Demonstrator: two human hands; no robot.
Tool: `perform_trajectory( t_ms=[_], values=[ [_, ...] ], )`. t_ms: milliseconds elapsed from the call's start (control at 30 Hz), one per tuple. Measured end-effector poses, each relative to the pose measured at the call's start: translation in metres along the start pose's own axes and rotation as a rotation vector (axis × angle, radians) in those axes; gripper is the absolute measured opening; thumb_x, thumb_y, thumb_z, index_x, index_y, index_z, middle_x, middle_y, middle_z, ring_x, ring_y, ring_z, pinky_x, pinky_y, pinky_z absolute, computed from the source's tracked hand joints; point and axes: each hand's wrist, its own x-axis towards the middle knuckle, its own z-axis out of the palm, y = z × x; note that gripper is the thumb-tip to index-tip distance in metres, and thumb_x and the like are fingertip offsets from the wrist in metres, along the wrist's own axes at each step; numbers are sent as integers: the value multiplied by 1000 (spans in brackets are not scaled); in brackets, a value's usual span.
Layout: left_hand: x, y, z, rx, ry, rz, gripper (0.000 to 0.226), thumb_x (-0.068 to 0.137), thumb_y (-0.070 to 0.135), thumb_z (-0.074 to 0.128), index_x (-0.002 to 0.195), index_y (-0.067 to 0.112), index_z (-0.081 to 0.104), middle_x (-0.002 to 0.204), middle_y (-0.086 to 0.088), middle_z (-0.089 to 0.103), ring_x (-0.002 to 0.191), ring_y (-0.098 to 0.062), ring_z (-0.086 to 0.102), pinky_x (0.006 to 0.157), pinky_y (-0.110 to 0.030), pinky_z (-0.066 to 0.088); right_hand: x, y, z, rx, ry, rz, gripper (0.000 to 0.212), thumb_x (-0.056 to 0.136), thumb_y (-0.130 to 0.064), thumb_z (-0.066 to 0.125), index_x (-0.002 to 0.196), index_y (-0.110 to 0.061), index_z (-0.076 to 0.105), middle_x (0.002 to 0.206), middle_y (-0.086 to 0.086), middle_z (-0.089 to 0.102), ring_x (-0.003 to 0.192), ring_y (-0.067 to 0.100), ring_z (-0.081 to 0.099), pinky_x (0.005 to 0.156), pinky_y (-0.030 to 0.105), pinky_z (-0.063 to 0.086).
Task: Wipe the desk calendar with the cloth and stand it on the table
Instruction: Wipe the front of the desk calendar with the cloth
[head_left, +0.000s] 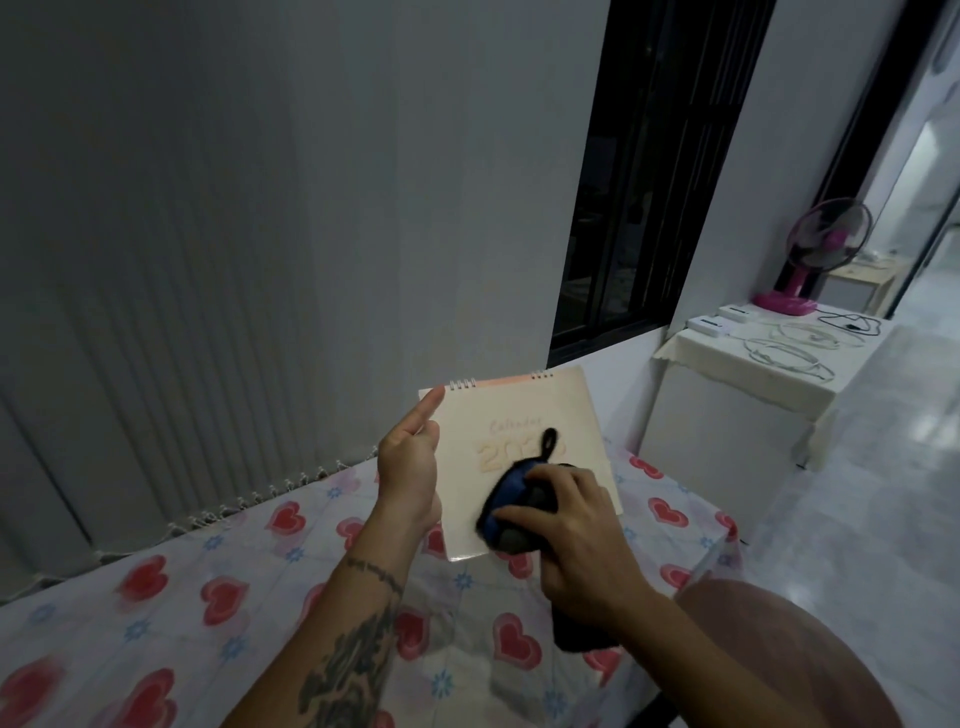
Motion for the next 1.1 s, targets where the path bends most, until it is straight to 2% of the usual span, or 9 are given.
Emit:
perform_trajectory(
  t_ms=[133, 267, 367, 467, 567, 733, 800, 933, 1100],
  values=[
    [-4, -1, 0, -12, 26, -9, 43, 104, 13, 43, 105, 35, 79, 93, 3, 75, 82, -30, 55, 68, -38, 49, 13, 19, -6, -70, 122, 223, 48, 73, -19, 67, 120, -27, 67, 132, 13, 51, 113, 35, 45, 88, 48, 44],
    [-14, -7, 12, 156, 12, 121, 42, 104, 10, 42, 104, 34, 76, 102, -2, 72, 60, -5, 55, 49, -18, 47, 34, 20, -12, -130, 158, 374, 58, 76, -23, 68, 132, -27, 54, 136, 13, 42, 114, 33, 38, 90, 46, 40],
    [-22, -11, 20, 233, -23, 234, 32, 101, 11, 51, 107, 35, 71, 121, 6, 69, 98, -8, 67, 81, -26, 60, 35, 7, -8, -143, 147, 264, 58, 73, -33, 70, 128, -30, 54, 135, 10, 45, 115, 32, 40, 91, 45, 40],
    [-24, -10, 21, 258, -51, 292, 30, 96, 7, 60, 114, 29, 71, 122, 5, 70, 117, -17, 63, 100, -39, 55, 36, 2, -5, -164, 144, 182, 56, 73, -37, 72, 126, -30, 55, 134, 10, 48, 113, 33, 45, 89, 47, 44],
    [-19, -9, 18, 213, -18, 282, 33, 97, 3, 59, 109, 30, 74, 119, 4, 72, 113, -18, 66, 97, -39, 56, 43, 11, -10, -166, 184, 275, 61, 72, -28, 72, 130, -28, 53, 135, 12, 46, 113, 34, 44, 89, 47, 43],
    [-13, -12, 6, 29, 17, 177, 39, 96, 5, 59, 92, 38, 80, 96, 2, 78, 70, -9, 73, 55, -22, 57, 40, 30, -14, -179, 212, 465, 64, 75, -22, 67, 137, -26, 49, 136, 13, 41, 113, 32, 37, 90, 43, 38],
    [-13, -14, 6, 18, 3, 172, 41, 97, 5, 59, 91, 39, 80, 98, -1, 78, 74, -11, 74, 58, -25, 58, 39, 29, -13, -208, 208, 487, 65, 74, -22, 65, 137, -26, 48, 137, 11, 39, 114, 31, 35, 91, 42, 37],
    [-14, -17, 15, 91, -55, 202, 37, 98, 7, 57, 96, 38, 79, 115, 1, 75, 107, -22, 70, 89, -41, 59, 38, 10, -8, -152, 204, 428, 63, 72, -24, 64, 134, -30, 49, 138, 10, 38, 116, 32, 36, 93, 44, 38],
    [-16, -18, 21, 86, -71, 187, 38, 100, 8, 51, 96, 34, 78, 117, 4, 72, 108, -16, 67, 90, -35, 58, 44, -7, -4, -129, 170, 218, 57, 75, -31, 71, 129, -36, 53, 138, 7, 41, 115, 29, 40, 91, 42, 41]
  ],
)
